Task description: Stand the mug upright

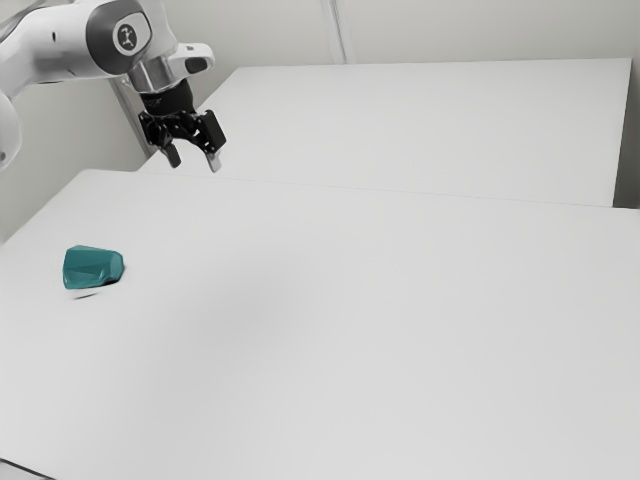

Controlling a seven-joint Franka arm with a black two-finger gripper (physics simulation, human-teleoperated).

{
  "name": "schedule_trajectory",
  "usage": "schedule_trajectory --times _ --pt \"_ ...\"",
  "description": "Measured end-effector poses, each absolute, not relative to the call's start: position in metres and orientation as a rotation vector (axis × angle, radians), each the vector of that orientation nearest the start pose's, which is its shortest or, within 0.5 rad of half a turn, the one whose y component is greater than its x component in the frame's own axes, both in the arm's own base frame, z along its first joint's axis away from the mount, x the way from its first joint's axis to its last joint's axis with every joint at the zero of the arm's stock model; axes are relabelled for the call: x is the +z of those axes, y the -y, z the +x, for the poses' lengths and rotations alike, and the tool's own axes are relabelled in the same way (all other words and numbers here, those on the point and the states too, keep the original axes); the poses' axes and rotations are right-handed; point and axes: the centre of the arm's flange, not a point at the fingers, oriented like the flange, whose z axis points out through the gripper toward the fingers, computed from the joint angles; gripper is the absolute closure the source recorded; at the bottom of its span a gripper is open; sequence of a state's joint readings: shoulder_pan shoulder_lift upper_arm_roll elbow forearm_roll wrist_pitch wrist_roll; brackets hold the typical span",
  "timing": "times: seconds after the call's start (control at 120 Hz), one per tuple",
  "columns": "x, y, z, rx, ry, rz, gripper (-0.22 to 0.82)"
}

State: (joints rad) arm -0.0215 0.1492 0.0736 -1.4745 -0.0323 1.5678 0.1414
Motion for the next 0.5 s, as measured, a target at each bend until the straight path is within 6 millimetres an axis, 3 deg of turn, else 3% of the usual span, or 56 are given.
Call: schedule_trajectory --times 0.35,0.433,0.5 --pt "0.588 -0.029 0.594 0.092 -0.132 -3.164 0.0" --pt "0.595 -0.054 0.593 0.077 -0.069 -3.186 0.0" --pt "0.595 -0.099 0.588 0.072 0.041 -3.247 0.0"
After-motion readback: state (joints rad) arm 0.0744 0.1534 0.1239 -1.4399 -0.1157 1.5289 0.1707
